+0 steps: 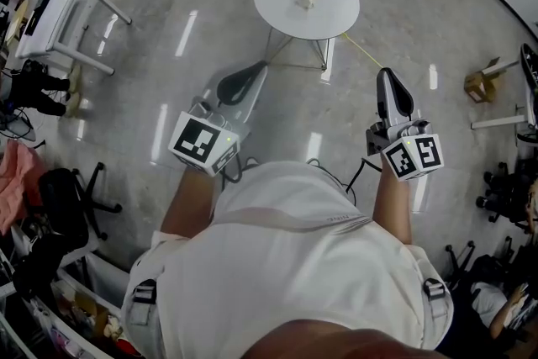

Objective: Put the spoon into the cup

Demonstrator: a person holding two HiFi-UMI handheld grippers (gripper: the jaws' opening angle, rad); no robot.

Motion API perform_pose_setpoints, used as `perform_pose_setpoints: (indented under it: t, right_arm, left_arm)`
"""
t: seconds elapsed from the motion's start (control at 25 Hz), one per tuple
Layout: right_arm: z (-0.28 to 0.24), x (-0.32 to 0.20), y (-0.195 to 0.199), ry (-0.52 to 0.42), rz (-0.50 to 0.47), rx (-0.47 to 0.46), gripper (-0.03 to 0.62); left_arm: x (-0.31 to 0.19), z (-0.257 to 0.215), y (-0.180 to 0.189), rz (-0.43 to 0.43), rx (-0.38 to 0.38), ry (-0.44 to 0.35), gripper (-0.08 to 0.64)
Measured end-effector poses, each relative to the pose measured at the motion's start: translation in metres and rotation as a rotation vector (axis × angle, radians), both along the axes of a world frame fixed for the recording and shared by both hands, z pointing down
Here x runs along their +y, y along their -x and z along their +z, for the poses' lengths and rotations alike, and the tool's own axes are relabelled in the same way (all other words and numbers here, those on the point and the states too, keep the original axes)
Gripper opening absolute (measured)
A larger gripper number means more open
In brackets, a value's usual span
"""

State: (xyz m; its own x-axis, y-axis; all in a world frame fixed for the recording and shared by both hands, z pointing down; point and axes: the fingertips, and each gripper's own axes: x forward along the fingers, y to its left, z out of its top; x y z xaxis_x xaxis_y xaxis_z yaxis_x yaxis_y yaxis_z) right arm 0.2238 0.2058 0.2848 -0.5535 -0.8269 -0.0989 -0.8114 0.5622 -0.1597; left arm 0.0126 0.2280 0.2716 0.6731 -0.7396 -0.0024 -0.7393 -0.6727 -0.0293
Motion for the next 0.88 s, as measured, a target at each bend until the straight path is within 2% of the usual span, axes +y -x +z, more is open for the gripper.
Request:
perform_pose_setpoints:
  t: [0.12, 0.28, 0.4, 0.72, 0.88]
  right_arm:
    - [0.002, -0.003, -0.001, 0.015, 0.025, -0.003, 0.012]
    - [-0.002, 0.004, 0.019, -0.016, 0.011, 0.056, 0.012]
    - [-0.001, 0.004, 0.033, -0.001, 0.019, 0.056, 0.012]
    - [0.009, 0.007, 0.097, 0.057, 0.039, 0.036, 0.012]
    - [0.017, 0.007, 0.135, 0.074, 0.02, 0.086, 0.012]
  left_arm:
    - [-0.002, 0.003, 0.005, 0.002, 0.009, 0.004, 0.002]
    - [-0.001, 0.008, 0.017, 0.011, 0.024, 0.014, 0.002]
    - [0.001, 0.012, 0.03, 0.019, 0.035, 0.021, 0.002]
    - [0.013, 0.027, 0.108, -0.002, 0.057, 0.053, 0.002]
    - [0.011, 0.047, 0.134, -0.001, 0.067, 0.099, 0.002]
